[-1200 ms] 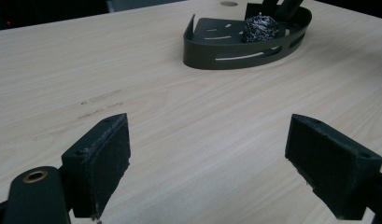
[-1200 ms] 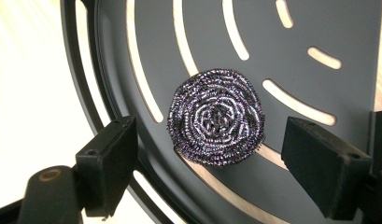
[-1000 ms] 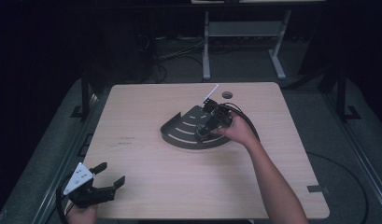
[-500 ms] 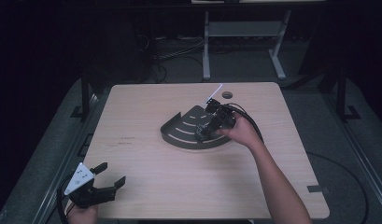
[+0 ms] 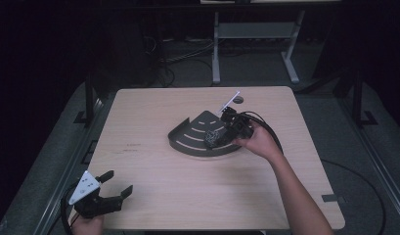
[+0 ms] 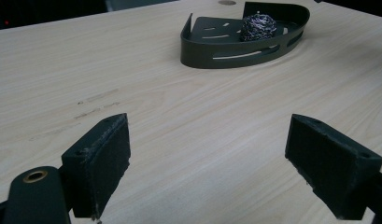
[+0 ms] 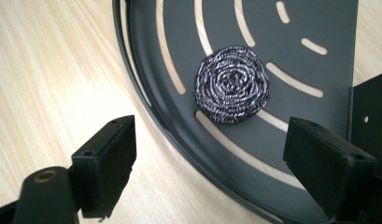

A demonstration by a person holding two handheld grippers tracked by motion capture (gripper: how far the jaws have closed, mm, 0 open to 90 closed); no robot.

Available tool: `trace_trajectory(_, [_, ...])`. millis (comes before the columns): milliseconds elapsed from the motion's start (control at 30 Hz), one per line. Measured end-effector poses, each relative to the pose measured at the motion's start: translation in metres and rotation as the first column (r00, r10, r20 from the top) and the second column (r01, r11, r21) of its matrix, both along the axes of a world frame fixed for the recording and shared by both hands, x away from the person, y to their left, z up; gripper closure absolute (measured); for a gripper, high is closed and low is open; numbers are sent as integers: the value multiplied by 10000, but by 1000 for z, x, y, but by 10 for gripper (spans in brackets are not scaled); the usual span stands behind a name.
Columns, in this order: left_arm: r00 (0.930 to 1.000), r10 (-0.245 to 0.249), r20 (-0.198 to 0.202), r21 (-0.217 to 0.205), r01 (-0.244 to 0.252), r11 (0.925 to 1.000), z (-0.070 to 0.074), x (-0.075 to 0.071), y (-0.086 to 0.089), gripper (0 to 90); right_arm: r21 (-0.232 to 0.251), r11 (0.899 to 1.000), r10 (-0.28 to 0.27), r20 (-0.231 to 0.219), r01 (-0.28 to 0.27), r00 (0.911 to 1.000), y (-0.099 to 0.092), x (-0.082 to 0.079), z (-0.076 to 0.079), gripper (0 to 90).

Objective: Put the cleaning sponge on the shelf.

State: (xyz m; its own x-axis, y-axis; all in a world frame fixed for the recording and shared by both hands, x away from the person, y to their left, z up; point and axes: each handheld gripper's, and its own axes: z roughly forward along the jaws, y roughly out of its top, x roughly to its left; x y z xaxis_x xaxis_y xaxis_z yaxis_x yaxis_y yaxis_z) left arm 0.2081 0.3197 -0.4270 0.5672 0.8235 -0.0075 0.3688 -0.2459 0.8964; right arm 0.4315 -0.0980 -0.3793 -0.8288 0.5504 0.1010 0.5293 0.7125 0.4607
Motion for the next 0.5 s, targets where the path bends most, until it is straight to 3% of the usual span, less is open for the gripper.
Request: trace_trajectory(500, [10000, -16, -24, 52, 16, 10000, -1, 1, -2, 134, 169, 9998, 38, 131, -40, 9999, -17, -18, -2, 161])
